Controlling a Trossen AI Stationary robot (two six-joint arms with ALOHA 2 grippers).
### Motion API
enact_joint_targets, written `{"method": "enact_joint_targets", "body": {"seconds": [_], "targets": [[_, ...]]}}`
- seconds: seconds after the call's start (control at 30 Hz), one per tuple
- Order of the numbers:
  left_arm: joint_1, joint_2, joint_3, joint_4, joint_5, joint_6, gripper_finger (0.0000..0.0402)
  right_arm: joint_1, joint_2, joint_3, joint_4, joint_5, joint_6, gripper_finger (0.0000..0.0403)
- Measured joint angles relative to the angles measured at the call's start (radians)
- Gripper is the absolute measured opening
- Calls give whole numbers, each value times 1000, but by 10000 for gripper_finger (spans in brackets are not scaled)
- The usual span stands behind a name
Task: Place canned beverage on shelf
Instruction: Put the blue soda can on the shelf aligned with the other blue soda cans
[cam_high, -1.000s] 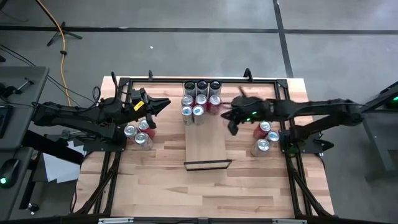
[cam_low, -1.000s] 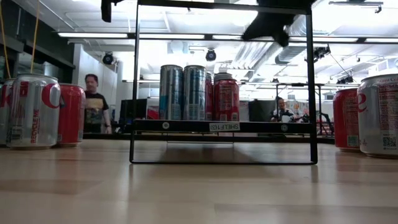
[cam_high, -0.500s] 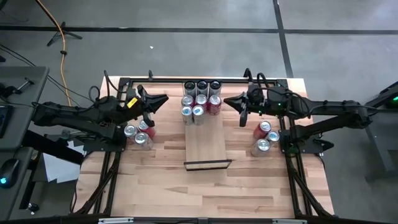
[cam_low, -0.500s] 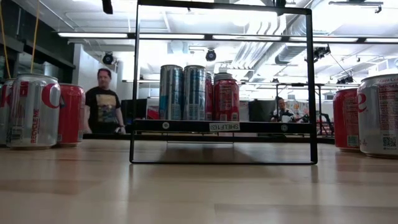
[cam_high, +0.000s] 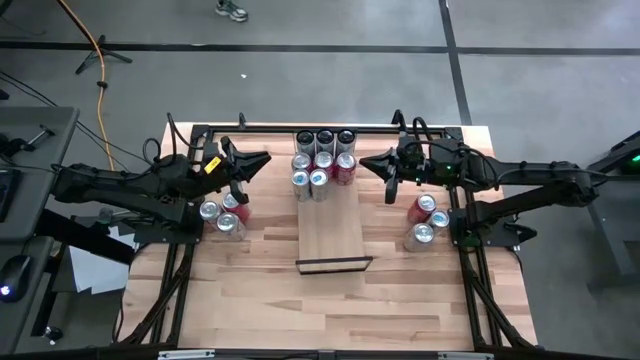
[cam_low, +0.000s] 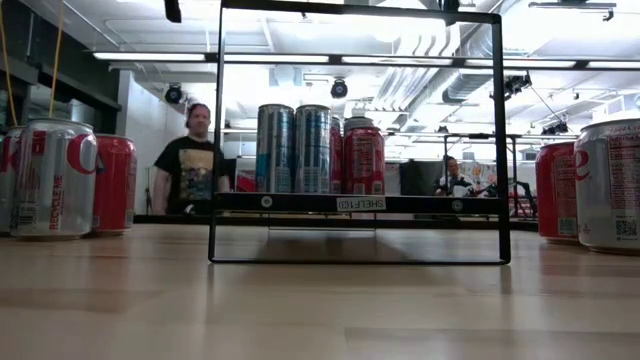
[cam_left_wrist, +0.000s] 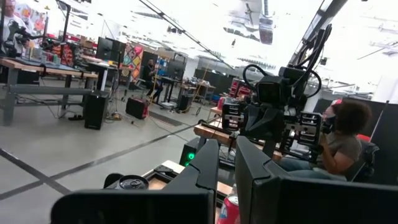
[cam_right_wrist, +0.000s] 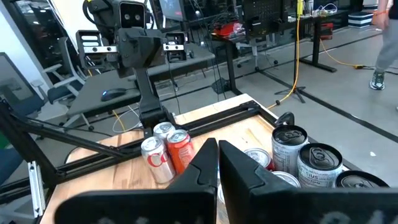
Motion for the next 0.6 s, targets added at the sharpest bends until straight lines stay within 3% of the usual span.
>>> {"method": "enact_joint_targets", "body": {"seconds": [0.13,0.23,0.43,0.6], "targets": [[0,0,0,0,0,0,3,0,0,0,-9,0,-7,9],[0,0,0,-1,0,0,3,0,0,0,-53,-5,-21,44],[0,0,0,-1,0,0,3,0,-3,6,-230,-38,83,185],[0,0,0,-2,0,0,3,0,-1,115,-567,-65,162,299]]}}
